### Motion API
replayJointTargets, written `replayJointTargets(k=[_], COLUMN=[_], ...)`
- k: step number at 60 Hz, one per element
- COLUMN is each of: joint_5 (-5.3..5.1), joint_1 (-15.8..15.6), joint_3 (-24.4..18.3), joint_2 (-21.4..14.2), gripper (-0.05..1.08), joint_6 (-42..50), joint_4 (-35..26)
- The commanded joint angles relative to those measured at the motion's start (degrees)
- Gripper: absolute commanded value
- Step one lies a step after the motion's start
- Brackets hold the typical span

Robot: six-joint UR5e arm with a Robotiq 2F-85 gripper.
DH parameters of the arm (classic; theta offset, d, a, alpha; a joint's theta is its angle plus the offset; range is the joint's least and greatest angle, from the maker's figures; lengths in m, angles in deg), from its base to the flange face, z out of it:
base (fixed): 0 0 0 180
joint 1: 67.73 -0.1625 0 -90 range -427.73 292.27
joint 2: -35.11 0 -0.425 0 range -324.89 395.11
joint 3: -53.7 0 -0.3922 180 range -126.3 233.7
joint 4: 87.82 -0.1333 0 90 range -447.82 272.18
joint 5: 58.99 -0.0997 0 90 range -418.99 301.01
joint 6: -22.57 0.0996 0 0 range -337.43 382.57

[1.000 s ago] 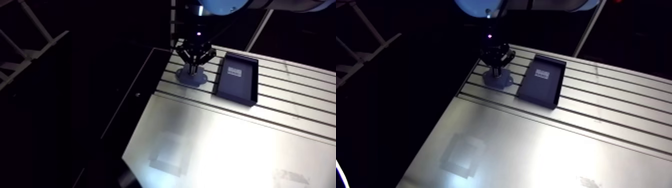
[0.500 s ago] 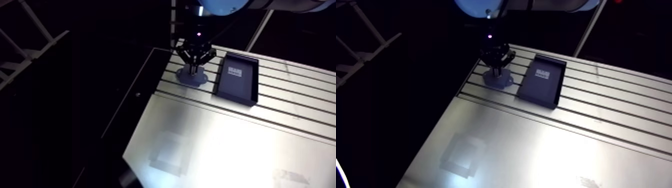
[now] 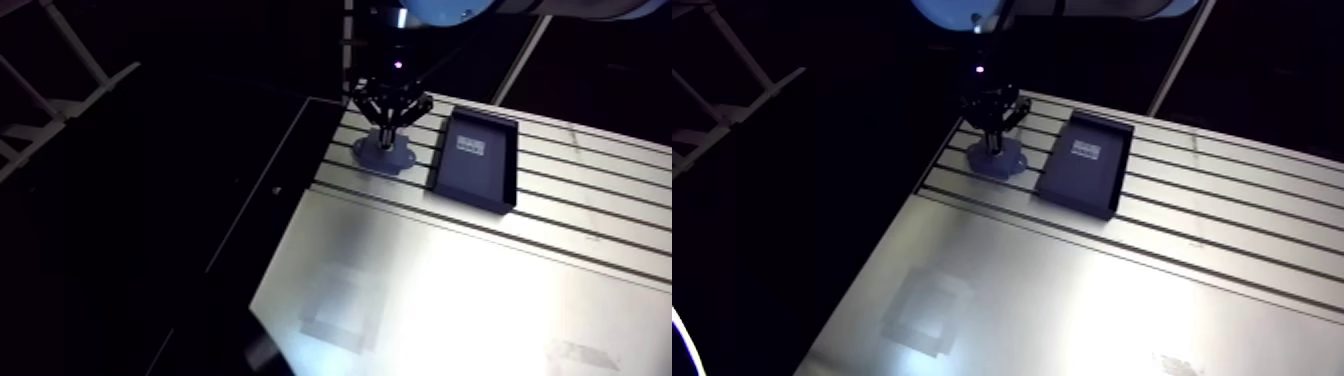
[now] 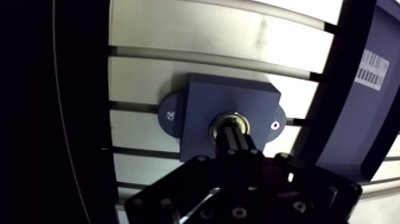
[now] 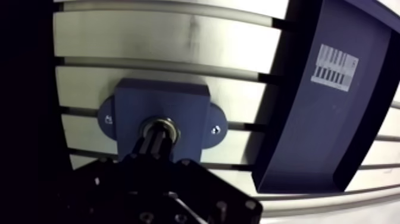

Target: Pick up the bearing and press it into the housing until flush.

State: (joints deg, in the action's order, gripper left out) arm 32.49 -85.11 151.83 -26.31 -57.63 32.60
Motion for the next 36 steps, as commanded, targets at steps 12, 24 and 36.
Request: replayJointTargets(k=[12,24,36], joint_5=[0.50,0.50,1.74], joint_1=[-0.29,-0.29,-0.29], joint_3=[-0.53,-0.78,-1.39], joint_2=[-1.45,-2.56,-3.80], gripper=[0.98,0.97,0.42], joint_6=[0.00,0.00,0.00], joint_4=[-0.65,-1.25,-4.09])
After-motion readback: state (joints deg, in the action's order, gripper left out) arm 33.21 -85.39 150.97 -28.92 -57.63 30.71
